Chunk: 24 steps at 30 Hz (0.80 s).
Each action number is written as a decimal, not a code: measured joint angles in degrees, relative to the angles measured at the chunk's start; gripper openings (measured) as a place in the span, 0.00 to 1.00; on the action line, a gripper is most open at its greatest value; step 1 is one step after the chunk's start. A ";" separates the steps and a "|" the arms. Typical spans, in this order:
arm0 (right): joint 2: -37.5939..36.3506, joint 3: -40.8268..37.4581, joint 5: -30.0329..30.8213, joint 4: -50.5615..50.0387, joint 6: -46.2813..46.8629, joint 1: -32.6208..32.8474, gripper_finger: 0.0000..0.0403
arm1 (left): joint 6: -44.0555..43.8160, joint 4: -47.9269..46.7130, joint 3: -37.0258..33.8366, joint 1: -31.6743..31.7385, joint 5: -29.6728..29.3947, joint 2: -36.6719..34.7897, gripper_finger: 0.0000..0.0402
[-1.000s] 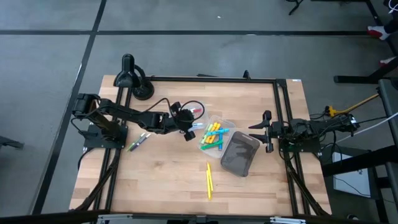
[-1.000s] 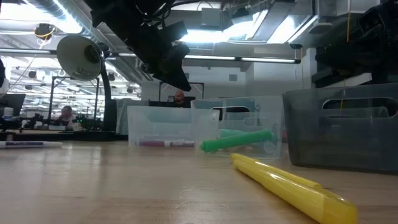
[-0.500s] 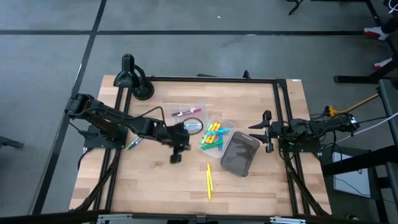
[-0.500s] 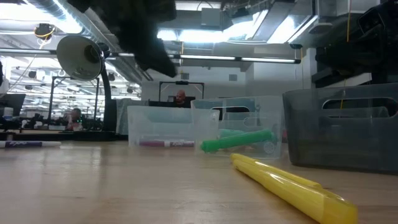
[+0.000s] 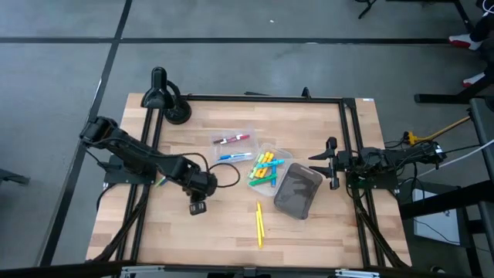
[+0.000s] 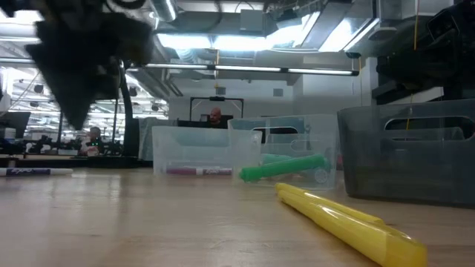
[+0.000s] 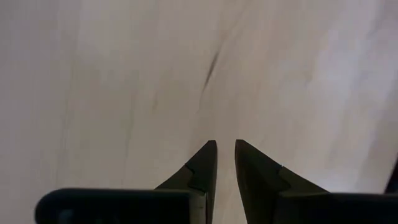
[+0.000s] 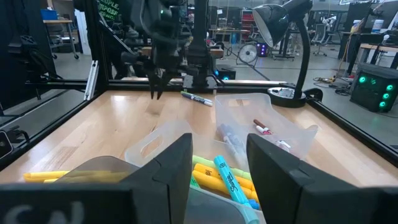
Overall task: Pick & Place Markers
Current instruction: Put the blue marker pen into the left transparent bin
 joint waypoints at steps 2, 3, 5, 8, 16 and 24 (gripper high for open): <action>0.00 -0.02 0.00 0.00 0.00 -0.01 0.38 | -3.26 -4.54 0.00 -0.75 -0.02 0.00 0.13; 0.00 -0.02 0.00 0.00 0.00 0.01 0.38 | -4.63 -6.70 0.00 -1.02 -0.08 0.00 0.13; 0.00 -0.02 0.00 0.00 0.01 0.01 0.38 | -6.70 -11.30 0.00 -1.47 -0.70 0.02 0.13; 0.00 -0.01 0.00 0.00 0.01 0.00 0.38 | -9.49 -18.40 0.00 -1.77 -2.54 0.02 0.12; 0.00 0.00 0.00 0.00 0.00 0.00 0.38 | -13.22 -27.83 0.00 -1.73 -10.90 0.02 0.10; 0.00 0.00 0.00 0.00 0.00 -0.01 0.38 | -16.17 -27.79 -1.28 -1.73 -12.23 0.07 0.09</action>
